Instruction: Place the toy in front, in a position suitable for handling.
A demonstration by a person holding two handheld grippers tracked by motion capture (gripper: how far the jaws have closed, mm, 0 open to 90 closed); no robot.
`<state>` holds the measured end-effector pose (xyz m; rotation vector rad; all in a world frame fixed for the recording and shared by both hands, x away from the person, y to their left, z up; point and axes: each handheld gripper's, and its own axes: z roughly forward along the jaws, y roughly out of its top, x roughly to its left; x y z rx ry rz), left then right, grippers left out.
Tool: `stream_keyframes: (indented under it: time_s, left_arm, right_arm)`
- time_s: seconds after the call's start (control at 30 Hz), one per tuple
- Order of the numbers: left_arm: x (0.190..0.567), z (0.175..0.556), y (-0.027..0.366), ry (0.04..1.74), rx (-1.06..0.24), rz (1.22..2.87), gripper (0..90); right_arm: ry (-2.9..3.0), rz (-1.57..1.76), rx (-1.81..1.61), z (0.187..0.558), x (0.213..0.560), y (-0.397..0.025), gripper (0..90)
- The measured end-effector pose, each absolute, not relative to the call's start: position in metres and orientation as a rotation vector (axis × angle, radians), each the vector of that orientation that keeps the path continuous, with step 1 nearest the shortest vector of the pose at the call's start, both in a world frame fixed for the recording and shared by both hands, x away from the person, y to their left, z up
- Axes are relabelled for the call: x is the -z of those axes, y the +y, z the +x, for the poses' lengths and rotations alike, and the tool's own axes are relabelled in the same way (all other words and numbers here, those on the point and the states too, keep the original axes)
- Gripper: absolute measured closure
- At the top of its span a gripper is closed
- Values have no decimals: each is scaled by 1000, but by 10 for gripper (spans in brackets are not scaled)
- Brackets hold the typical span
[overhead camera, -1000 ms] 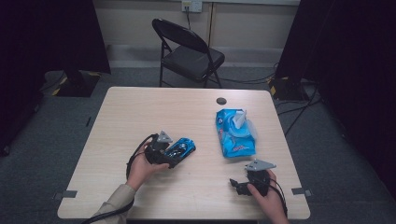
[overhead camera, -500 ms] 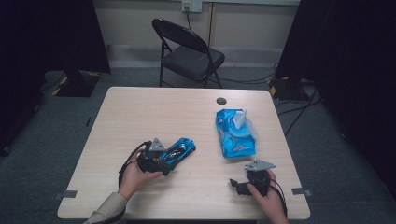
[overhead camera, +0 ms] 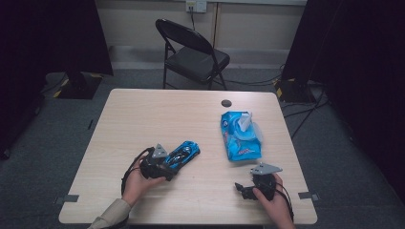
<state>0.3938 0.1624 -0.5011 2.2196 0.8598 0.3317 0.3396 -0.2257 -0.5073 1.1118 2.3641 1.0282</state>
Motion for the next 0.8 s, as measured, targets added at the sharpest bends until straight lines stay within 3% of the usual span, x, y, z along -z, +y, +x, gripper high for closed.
stream_keyframes:
  time_s: [0.63,0.8]
  left_arm:
    - [505,395,178,770,-316,2207,238]
    - [506,394,179,765,-325,2196,237]
  right_arm:
    - [2355,1121,-1029,340,507,-226,136]
    - [2388,1151,-1012,341,500,-223,202]
